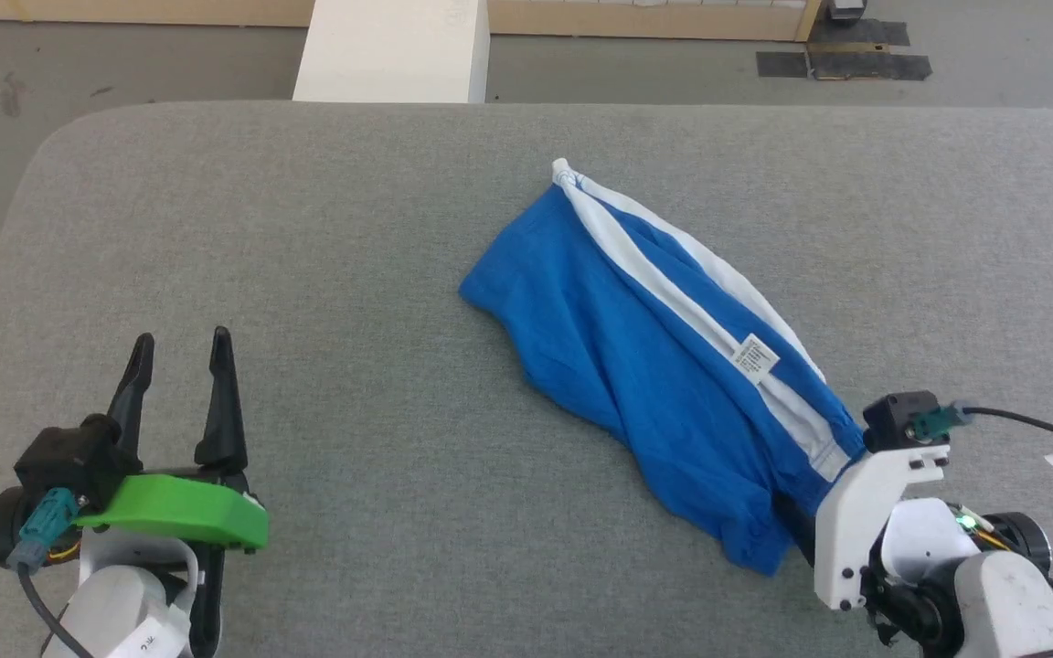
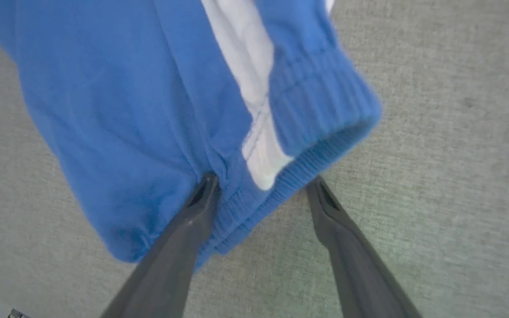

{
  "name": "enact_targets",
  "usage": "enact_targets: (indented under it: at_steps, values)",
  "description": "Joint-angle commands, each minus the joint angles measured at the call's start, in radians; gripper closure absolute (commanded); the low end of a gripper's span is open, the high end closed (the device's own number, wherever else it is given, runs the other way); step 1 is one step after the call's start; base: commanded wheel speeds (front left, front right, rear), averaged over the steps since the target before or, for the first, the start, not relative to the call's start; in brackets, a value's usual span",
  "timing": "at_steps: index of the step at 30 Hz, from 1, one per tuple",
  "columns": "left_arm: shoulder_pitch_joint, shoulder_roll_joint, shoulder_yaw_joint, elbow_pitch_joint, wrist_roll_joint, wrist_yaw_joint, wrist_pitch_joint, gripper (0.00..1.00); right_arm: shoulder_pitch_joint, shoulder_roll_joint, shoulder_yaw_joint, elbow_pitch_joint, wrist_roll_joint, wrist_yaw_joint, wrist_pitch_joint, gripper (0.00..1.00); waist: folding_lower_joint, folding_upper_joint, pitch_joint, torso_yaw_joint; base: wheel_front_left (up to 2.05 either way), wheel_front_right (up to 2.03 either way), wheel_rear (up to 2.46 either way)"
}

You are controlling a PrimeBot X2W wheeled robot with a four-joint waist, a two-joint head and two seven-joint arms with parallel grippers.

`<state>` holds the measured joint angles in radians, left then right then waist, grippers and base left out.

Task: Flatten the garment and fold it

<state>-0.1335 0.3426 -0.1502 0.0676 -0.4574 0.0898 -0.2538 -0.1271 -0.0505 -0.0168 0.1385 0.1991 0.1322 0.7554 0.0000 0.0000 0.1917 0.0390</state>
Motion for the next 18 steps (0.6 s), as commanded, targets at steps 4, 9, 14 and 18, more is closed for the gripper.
enact_targets:
  at_steps: [4, 9, 14, 18]
  values:
    - [0.008, -0.003, -0.011, 0.012, -0.003, -0.006, 0.002, 0.0, -0.019, 0.0, 0.014, 0.071, -0.002, -0.002, -0.012, 0.63, 0.0, 0.0, -0.008, -0.001, 0.0, 0.0, 0.0]
    - [-0.008, -0.008, -0.034, 0.023, -0.024, -0.026, 0.046, 0.0, -0.033, 0.0, -0.001, 0.075, 0.013, -0.002, -0.044, 1.0, 0.0, 0.0, -0.02, -0.013, 0.0, 0.0, 0.0]
    - [-0.125, -0.031, -0.086, 0.057, -0.065, -0.054, 0.195, 0.0, -0.04, 0.0, -0.01, 0.029, 0.039, -0.002, -0.058, 1.0, 0.0, 0.0, -0.014, -0.037, 0.0, 0.0, 0.0]
    - [-0.281, -0.073, -0.139, 0.145, -0.107, -0.065, 0.377, 0.0, -0.06, 0.0, -0.003, -0.015, 0.06, -0.002, -0.053, 1.0, 0.0, 0.0, 0.011, -0.069, 0.0, 0.0, 0.0]
